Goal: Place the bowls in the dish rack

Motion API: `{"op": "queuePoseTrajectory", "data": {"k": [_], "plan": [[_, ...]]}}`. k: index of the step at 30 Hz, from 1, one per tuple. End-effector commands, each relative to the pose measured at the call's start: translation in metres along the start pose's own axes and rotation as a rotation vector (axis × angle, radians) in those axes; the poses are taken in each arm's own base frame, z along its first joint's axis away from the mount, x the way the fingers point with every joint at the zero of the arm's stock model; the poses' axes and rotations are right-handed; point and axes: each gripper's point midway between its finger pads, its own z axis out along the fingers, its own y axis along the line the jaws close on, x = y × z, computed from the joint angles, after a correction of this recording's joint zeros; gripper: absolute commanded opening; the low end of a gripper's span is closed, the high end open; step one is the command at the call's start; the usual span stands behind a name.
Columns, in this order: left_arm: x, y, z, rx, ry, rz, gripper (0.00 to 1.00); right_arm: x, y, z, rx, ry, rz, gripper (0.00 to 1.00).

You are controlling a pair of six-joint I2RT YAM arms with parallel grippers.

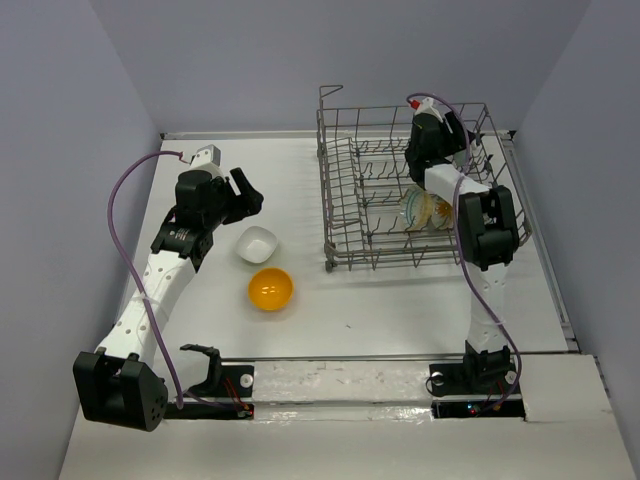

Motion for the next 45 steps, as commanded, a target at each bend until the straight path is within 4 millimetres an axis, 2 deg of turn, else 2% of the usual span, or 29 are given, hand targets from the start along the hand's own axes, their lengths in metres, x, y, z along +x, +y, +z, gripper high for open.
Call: {"op": "queuePoseTrajectory", "data": {"k": [1,8,17,22,40,45], "plan": [[-0.002,-0.003,0.002,0.023,-0.017,0.004,0.80,-0.005,-0.045,0.014,0.062,0.015,0.146,0.62],[-0.001,-0.002,0.002,0.020,-0.015,0.004,0.80,-0.001,-0.032,0.017,0.036,0.024,0.144,0.62],[-0.001,-0.002,0.003,0.018,-0.014,0.003,0.80,-0.008,-0.023,0.017,-0.023,0.007,0.177,0.63],[-0.001,-0.002,0.002,0.019,-0.015,0.004,0.80,-0.003,-0.015,0.021,-0.067,0.025,0.203,0.66],[-0.001,-0.002,0.002,0.020,-0.015,0.005,0.80,-0.019,-0.012,0.013,-0.182,0.012,0.291,0.66],[-0.002,-0.002,0.002,0.020,-0.017,0.004,0.80,-0.027,-0.017,0.011,-0.195,0.000,0.323,0.68]]}}
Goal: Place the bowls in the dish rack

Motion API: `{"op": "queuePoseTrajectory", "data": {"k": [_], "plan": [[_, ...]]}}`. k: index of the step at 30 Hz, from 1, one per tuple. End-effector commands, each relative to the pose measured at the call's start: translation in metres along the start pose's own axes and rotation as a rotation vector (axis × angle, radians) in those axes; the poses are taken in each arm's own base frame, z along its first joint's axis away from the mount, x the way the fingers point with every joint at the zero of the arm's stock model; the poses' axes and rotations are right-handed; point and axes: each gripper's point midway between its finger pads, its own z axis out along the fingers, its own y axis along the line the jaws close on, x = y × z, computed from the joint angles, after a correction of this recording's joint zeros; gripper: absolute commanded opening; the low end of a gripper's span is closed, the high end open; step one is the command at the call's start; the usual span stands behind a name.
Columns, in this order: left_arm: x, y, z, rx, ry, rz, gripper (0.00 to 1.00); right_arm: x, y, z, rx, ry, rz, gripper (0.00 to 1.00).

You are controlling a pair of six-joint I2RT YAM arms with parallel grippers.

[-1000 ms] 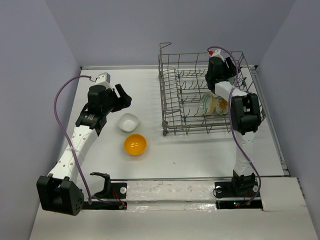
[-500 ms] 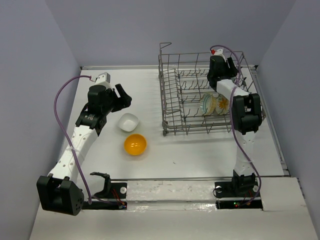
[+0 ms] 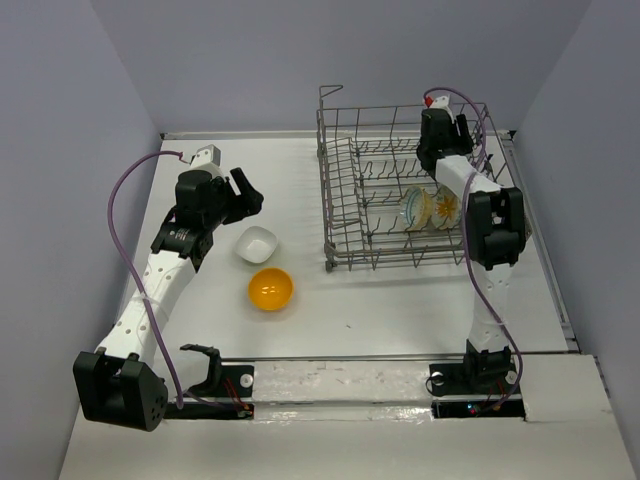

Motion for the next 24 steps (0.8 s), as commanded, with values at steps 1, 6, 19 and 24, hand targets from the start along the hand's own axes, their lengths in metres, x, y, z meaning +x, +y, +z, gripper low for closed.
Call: {"op": "queuePoseTrajectory", "data": {"k": [1,6,19,24], "plan": [[-0.001,-0.003,0.002,0.021,-0.015,0.004,0.80,-0.052,-0.037,-0.017,0.002,-0.090,0.152,0.69],[-0.001,-0.003,0.002,0.021,-0.015,0.004,0.80,-0.056,-0.037,-0.022,-0.037,-0.085,0.164,0.70],[-0.001,-0.002,0.003,0.019,-0.014,0.004,0.80,-0.075,-0.019,-0.043,-0.255,-0.124,0.218,0.70],[-0.001,-0.001,0.003,0.013,-0.014,0.003,0.80,-0.087,-0.019,-0.057,-0.333,-0.138,0.256,0.70]]}}
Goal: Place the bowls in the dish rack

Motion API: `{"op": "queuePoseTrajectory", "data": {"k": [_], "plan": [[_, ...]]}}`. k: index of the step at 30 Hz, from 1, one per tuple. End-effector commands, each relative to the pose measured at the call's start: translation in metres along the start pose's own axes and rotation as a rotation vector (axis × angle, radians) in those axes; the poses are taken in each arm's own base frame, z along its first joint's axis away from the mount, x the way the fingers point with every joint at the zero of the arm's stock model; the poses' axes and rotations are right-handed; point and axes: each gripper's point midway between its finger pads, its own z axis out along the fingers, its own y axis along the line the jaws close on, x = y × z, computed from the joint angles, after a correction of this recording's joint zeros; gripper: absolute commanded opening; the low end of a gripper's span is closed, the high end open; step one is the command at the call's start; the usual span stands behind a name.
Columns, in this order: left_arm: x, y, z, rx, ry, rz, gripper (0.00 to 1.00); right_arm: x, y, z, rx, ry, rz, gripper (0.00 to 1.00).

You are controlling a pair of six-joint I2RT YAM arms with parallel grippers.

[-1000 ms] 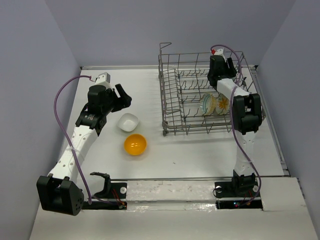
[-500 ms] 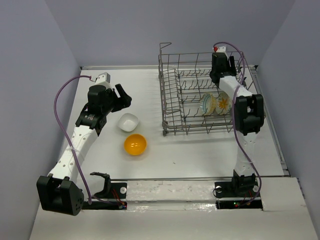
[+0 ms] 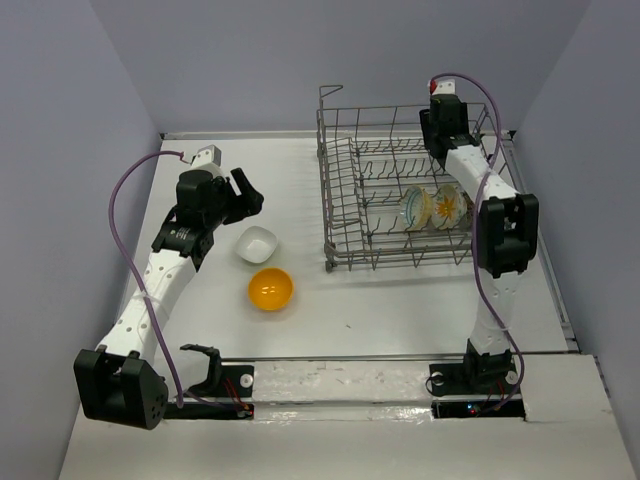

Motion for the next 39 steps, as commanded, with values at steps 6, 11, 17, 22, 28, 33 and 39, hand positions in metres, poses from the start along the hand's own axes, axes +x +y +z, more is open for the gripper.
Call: {"op": "queuePoseTrajectory", "data": {"k": [6,11,17,22,28,33,39], "plan": [[-0.007,0.006,0.000,-0.030,-0.042,0.001,0.80,-0.098,-0.028,-0.066,-0.129,-0.160,0.233,0.69],[-0.011,0.026,-0.001,-0.145,-0.076,-0.025,0.81,-0.145,-0.047,-0.128,-0.245,-0.236,0.434,0.69],[0.013,0.054,-0.006,-0.266,-0.048,-0.119,0.81,-0.149,-0.021,-0.202,-0.559,-0.220,0.575,0.69],[0.044,0.078,-0.012,-0.328,-0.018,-0.238,0.81,-0.121,0.014,-0.238,-0.732,-0.144,0.577,0.68],[0.067,0.088,-0.007,-0.351,-0.010,-0.340,0.81,-0.106,0.024,-0.273,-0.823,-0.153,0.563,0.66],[0.085,0.096,0.001,-0.377,0.021,-0.395,0.80,-0.107,0.022,-0.286,-0.845,-0.169,0.569,0.66],[0.099,0.107,0.006,-0.422,0.030,-0.436,0.79,-0.114,0.018,-0.295,-0.866,-0.197,0.572,0.66]]}}
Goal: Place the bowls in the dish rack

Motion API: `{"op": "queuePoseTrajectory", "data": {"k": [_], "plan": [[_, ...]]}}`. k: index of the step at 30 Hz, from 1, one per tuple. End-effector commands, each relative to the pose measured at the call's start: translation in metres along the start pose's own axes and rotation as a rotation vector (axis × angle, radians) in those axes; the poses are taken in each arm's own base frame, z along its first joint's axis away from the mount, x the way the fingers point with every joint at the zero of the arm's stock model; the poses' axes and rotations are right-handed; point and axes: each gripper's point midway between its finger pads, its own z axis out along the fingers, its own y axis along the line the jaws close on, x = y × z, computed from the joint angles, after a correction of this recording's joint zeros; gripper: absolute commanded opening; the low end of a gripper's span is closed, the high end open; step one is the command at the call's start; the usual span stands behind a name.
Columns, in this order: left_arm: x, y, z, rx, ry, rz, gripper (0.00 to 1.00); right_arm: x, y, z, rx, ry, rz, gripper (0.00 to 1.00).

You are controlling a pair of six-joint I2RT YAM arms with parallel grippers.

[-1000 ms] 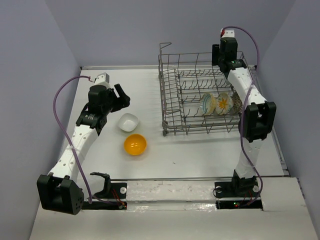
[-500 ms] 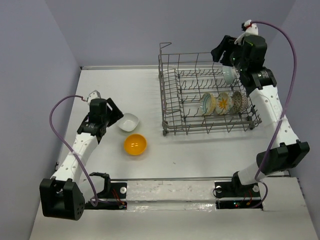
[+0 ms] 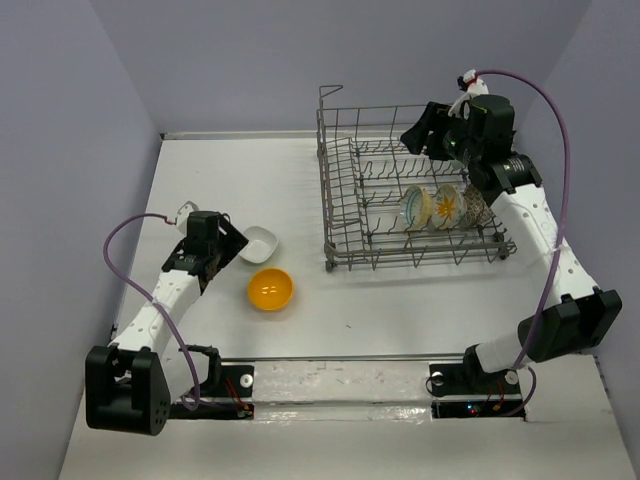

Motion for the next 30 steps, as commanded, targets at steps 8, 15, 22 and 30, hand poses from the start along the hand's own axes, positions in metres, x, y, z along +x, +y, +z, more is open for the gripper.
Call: {"op": "queuePoseTrajectory", "data": {"k": [8,15,22,30], "plan": [[0.013,0.004,0.010,-0.001,0.030,-0.068,0.76,-0.028,0.025,-0.020,-0.091,-0.090,-0.010,0.66],[0.035,0.013,0.000,0.033,0.085,-0.062,0.74,-0.025,0.028,-0.018,-0.095,-0.081,-0.013,0.66],[0.036,0.010,-0.021,0.085,0.078,-0.020,0.74,-0.021,0.026,-0.013,-0.096,-0.066,-0.009,0.66],[0.076,-0.001,-0.036,0.102,0.202,0.074,0.71,-0.021,0.026,-0.010,-0.098,-0.064,-0.008,0.66]]}}
